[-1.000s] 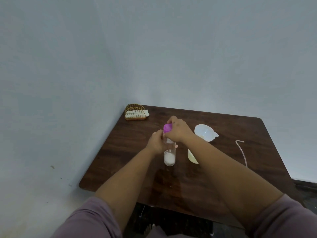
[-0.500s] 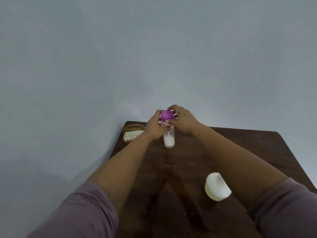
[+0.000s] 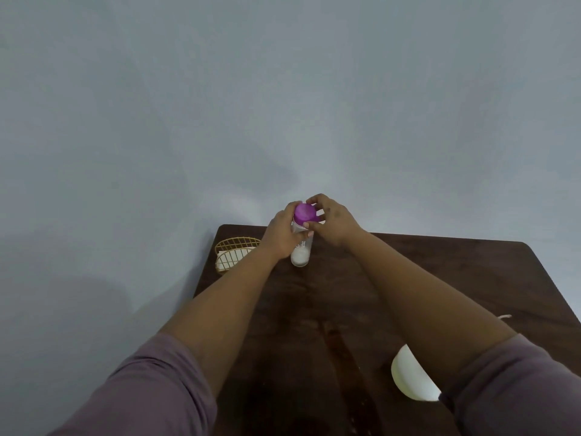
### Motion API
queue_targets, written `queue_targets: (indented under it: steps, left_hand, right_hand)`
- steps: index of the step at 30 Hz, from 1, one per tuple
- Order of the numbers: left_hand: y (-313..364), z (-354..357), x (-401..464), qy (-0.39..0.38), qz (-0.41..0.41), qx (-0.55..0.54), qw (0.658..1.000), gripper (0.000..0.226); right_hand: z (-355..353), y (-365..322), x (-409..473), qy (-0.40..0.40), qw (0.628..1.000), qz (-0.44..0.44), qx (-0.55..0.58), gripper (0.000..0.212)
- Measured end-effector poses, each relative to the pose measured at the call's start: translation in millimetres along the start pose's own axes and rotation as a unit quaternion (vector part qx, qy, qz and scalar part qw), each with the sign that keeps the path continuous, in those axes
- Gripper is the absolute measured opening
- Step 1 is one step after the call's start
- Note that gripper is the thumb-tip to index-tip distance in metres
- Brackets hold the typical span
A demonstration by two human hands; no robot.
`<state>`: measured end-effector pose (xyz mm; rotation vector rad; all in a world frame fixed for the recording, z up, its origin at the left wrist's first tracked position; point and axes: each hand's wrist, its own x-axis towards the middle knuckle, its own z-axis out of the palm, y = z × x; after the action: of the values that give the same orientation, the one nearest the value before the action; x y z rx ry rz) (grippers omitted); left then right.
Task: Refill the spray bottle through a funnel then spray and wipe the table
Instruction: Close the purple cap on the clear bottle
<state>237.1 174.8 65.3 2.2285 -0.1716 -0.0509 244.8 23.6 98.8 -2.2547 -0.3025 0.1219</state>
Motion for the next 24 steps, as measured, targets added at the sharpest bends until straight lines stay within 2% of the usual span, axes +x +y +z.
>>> queue_targets:
  steps: [7, 13, 19, 24]
  left_hand:
    - [-6, 2, 3, 0.009, -0.01, 0.012, 1.0, 0.072]
    - [-4, -1, 4, 0.015, -0.046, 0.005, 0.999, 0.095]
    - [-2, 1, -3, 0.04, -0.055, -0.003, 0.998, 0.084]
    - [3, -2, -7, 0.056, -0.046, 0.012, 0.997, 0.084]
  right_hand:
    - [11, 4, 5, 0.006, 1.0, -0.001, -0.012, 0.049]
    - [17, 1, 5, -0.008, 0.999, -0.001, -0.044, 0.052]
    - [19, 1, 2, -0.023, 0.996, -0.002, -0.081, 0.054]
    - [22, -1, -1, -0.022, 0.995, -0.012, -0.097, 0.053]
